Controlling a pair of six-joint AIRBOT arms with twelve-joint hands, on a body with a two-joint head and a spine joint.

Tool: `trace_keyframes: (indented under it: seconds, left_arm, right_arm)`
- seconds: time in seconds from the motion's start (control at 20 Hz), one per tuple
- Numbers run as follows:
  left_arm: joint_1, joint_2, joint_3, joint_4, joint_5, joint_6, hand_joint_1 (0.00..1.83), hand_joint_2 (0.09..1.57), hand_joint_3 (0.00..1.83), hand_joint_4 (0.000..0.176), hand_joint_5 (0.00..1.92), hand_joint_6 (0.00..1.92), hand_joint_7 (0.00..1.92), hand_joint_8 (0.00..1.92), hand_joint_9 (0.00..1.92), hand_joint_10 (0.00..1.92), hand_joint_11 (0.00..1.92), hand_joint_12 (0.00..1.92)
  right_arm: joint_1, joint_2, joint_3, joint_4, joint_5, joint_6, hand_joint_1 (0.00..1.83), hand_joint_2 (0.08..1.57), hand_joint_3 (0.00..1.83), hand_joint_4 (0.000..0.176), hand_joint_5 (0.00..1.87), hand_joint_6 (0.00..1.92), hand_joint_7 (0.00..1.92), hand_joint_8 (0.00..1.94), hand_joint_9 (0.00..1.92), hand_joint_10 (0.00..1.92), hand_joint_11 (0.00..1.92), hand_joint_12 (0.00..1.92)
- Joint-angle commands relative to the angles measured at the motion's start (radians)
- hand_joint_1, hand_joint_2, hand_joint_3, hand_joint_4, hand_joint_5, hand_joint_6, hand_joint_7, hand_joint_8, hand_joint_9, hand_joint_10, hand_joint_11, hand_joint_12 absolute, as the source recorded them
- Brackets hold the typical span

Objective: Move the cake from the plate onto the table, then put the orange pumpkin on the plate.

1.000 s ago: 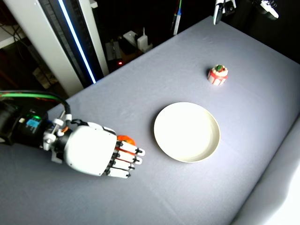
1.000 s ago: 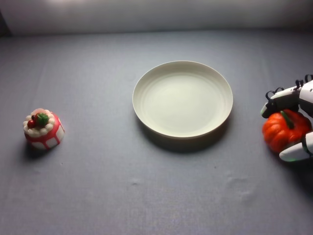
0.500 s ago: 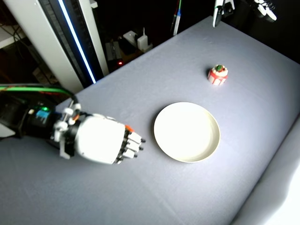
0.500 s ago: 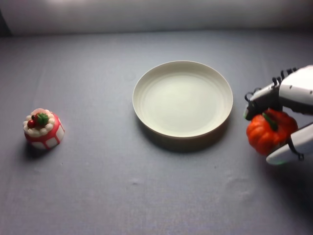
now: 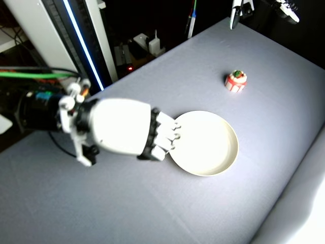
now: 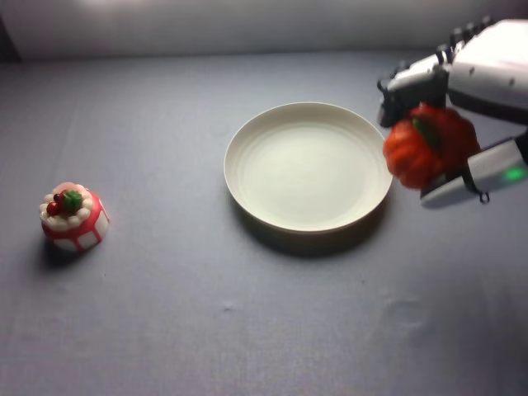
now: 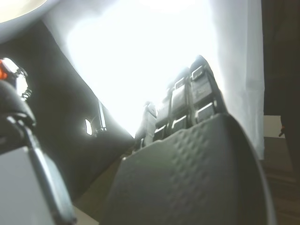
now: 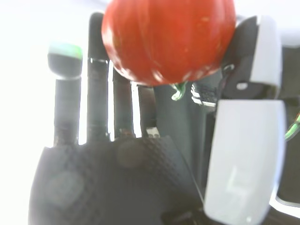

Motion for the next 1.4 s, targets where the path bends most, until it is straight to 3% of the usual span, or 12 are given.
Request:
trace_keyframes:
  seconds: [0.0,0.1,0.2,0.3,0.45,0.5,0.55,0.6,0.75,0.9,1.25,1.35]
  left_arm:
    - [-0.006,-0.006,0.009,-0.052,-0.11,-0.003,1.07,0.82,0.0,0.176,0.0,0.0,0.0,0.0,0.0,0.0,0.0,0.0]
    - [-0.006,-0.008,0.012,-0.05,-0.109,-0.003,1.09,0.84,0.0,0.176,0.0,0.0,0.0,0.0,0.0,0.0,0.0,0.0]
    - [-0.007,-0.008,0.014,-0.049,-0.111,-0.003,1.07,0.84,0.0,0.176,0.0,0.0,0.0,0.0,0.0,0.0,0.0,0.0]
    - [-0.008,-0.008,0.016,-0.048,-0.11,-0.003,1.09,0.83,0.0,0.176,0.0,0.0,0.0,0.0,0.0,0.0,0.0,0.0]
    - [-0.01,-0.015,0.023,-0.043,-0.108,-0.003,1.1,0.83,0.0,0.176,0.0,0.0,0.0,0.0,0.0,0.0,0.0,0.0]
    - [-0.011,-0.015,0.025,-0.042,-0.107,-0.003,1.13,0.81,0.0,0.176,0.0,0.0,0.0,0.0,0.0,0.0,0.0,0.0]
    - [-0.012,-0.016,0.027,-0.042,-0.107,-0.003,1.12,0.81,0.0,0.176,0.0,0.0,0.0,0.0,0.0,0.0,0.0,0.0]
    - [-0.012,-0.018,0.029,-0.041,-0.108,-0.003,1.1,0.79,0.0,0.176,0.0,0.0,0.0,0.0,0.0,0.0,0.0,0.0]
    - [-0.02,-0.019,0.033,-0.034,-0.105,-0.003,1.08,0.8,0.0,0.176,0.0,0.0,0.0,0.0,0.0,0.0,0.0,0.0]
    - [-0.067,-0.038,0.05,0.003,-0.082,-0.003,1.07,0.8,0.0,0.176,0.0,0.0,0.0,0.0,0.0,0.0,0.0,0.0]
    - [-0.217,-0.084,0.094,0.118,0.008,-0.003,1.01,0.79,0.0,0.176,0.0,0.0,0.0,0.0,0.03,0.01,0.08,0.05]
    - [-0.25,-0.093,0.102,0.14,0.023,-0.003,1.01,0.79,0.0,0.176,0.0,0.0,0.0,0.0,0.05,0.01,0.0,0.23]
  right_arm:
    - [0.026,0.008,0.003,0.005,0.11,0.0,1.17,1.12,0.0,0.0,0.98,0.94,0.78,1.28,0.68,1.43,0.58,1.77]
    - [0.047,-0.004,0.018,0.005,0.113,0.0,1.05,1.16,0.0,0.0,0.86,1.1,0.77,1.85,0.86,1.89,0.89,1.92]
    - [0.062,-0.045,0.045,-0.002,0.112,0.0,1.16,1.14,0.0,0.0,0.78,1.29,0.78,1.92,0.88,1.91,0.94,1.92]
    - [0.067,-0.097,0.086,-0.002,0.112,0.0,1.14,1.16,0.0,0.0,0.89,1.11,0.82,1.2,0.78,1.55,0.7,1.88]
    - [0.067,-0.166,0.136,-0.002,0.103,0.004,1.05,1.26,0.01,0.0,0.7,1.4,0.69,1.33,0.74,1.73,0.77,1.92]
    - [0.067,-0.186,0.15,-0.002,0.103,0.005,1.07,1.26,0.0,0.0,0.7,1.39,0.56,0.88,0.43,1.22,0.24,1.8]
    - [0.067,-0.205,0.165,-0.003,0.103,0.005,1.13,1.27,0.0,0.0,0.73,1.3,0.65,1.42,0.41,1.07,0.11,1.78]
    - [0.067,-0.222,0.177,-0.007,0.103,0.009,1.19,1.29,0.0,0.0,0.69,1.2,0.67,1.7,0.59,1.83,0.61,1.92]
    - [0.067,-0.25,0.202,-0.008,0.103,0.011,1.09,1.26,0.0,0.0,0.51,1.86,0.62,1.86,0.64,1.91,0.69,1.92]
    - [0.067,-0.279,0.235,0.005,0.103,0.018,0.91,1.37,0.03,0.0,0.54,1.73,0.9,1.94,1.01,1.92,1.08,1.92]
    - [0.04,-0.317,0.28,0.032,0.112,0.027,1.09,1.32,0.0,0.0,0.76,1.44,1.07,1.94,1.14,1.92,1.17,1.92]
    - [0.027,-0.331,0.297,0.047,0.112,0.031,1.35,1.22,0.0,0.0,1.05,1.9,1.23,1.94,1.32,1.92,1.37,1.92]
